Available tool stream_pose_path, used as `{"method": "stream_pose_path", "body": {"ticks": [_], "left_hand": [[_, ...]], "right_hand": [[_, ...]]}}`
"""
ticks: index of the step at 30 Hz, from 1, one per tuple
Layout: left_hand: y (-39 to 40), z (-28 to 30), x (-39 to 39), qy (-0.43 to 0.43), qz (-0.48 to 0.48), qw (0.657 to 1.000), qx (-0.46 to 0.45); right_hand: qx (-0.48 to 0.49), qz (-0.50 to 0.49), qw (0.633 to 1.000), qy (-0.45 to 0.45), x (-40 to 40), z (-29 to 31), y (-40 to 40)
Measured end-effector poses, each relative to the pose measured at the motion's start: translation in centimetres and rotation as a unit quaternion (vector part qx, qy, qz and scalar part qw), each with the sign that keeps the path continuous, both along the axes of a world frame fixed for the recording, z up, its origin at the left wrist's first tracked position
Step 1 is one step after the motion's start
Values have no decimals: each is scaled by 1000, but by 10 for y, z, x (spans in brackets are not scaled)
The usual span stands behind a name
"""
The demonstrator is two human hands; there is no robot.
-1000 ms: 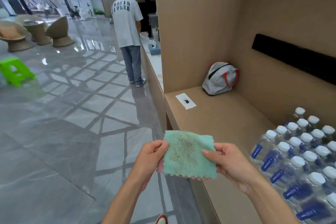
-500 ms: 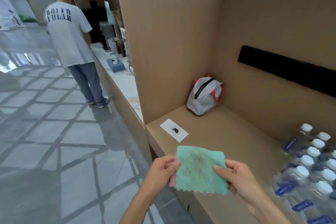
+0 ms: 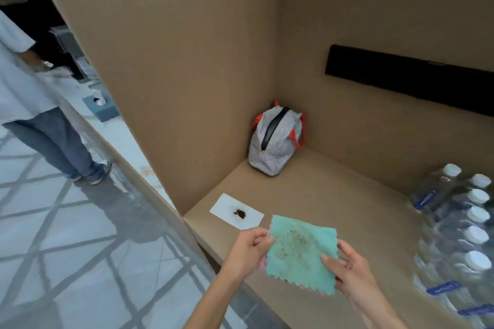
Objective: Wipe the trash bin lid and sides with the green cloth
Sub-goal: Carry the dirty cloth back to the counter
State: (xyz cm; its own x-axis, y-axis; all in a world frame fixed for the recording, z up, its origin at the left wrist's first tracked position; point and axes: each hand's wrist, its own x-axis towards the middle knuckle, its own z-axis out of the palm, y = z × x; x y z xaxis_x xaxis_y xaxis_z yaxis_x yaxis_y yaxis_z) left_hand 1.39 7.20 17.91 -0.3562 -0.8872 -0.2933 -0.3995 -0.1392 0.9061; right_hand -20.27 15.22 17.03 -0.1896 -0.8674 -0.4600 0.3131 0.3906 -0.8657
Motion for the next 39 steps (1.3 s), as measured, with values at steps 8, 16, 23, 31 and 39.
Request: {"method": "stream_pose_path", "body": {"ticks": [8, 16, 23, 31, 39], "left_hand": [[-65, -60, -21, -76, -46, 996, 19], [-96, -114, -31, -125, -41, 988, 79], [-125, -143, -36, -181, -103, 978, 28], [-135, -165, -41, -268, -176, 947, -26], [-134, -159, -42, -310, -228, 918, -97]], "right_hand": [[63, -52, 996, -28, -1, -37, -35], [130, -104, 985, 47, 7, -89, -56], [181, -138, 967, 112, 19, -131, -74], [231, -139, 927, 260, 32, -146, -76], [327, -69, 874, 354, 28, -154, -72]]}}
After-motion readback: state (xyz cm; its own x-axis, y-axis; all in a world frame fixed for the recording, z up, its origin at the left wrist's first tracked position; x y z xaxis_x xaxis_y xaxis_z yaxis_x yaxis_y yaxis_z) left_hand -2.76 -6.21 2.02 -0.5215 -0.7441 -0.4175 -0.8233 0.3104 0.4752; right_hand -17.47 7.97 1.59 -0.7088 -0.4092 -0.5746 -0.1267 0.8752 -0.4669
